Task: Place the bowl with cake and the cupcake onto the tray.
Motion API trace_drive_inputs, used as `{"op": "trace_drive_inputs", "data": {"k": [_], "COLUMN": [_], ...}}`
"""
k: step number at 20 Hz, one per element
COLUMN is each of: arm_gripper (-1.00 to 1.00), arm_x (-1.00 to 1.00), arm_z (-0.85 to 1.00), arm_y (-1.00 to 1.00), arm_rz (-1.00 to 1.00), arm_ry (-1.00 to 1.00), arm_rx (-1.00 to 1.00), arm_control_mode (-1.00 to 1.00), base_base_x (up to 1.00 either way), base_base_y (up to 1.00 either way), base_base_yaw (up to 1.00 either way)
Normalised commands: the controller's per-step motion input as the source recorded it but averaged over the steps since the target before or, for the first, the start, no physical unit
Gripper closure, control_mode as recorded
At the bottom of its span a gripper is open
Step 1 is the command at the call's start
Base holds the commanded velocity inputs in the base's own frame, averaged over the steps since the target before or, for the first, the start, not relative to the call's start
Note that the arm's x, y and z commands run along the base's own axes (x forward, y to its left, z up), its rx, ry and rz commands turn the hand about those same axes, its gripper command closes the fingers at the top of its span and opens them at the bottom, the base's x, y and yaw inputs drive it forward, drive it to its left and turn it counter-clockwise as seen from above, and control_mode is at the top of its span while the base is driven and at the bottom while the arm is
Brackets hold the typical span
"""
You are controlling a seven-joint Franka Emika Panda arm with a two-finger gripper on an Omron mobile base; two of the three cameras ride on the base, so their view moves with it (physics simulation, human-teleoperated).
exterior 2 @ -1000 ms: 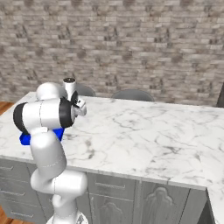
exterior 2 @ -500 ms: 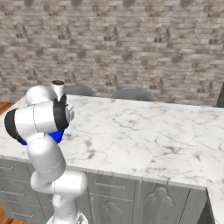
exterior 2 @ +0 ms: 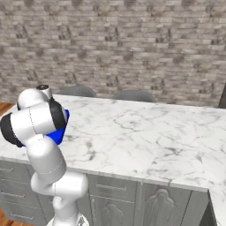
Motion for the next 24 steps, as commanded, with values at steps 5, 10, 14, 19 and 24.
{"op": "trace_drive_inputs", "data": {"k": [5,10,14,19,24], "arm_gripper": [1.0,-1.0,-1.0,-1.0,-1.0], "arm_x": [-0.01,-0.06,-0.01,-0.13,-0.52], "arm_z": [-0.26,-0.14,0.11,0.24,0.36], "arm_y": [0.03,0.0,0.0,-0.15,-0.6], "arm_rz": [0.0,0.0,0.0,0.0,0.0], "arm_ry": [0.0,-0.03,-0.07,-0.07,-0.07], "arm_rx": [-0.08,-0.03,0.0,0.02,0.07], "arm_control_mode": [-1.0,-1.0,-1.0,-1.0,-1.0], "base_base_x": [0.0,0.0,0.0,0.0,0.0], "base_base_y": [0.0,0.0,0.0,0.0,0.0], "base_base_yaw": [0.0,0.0,0.0,0.0,0.0]}}
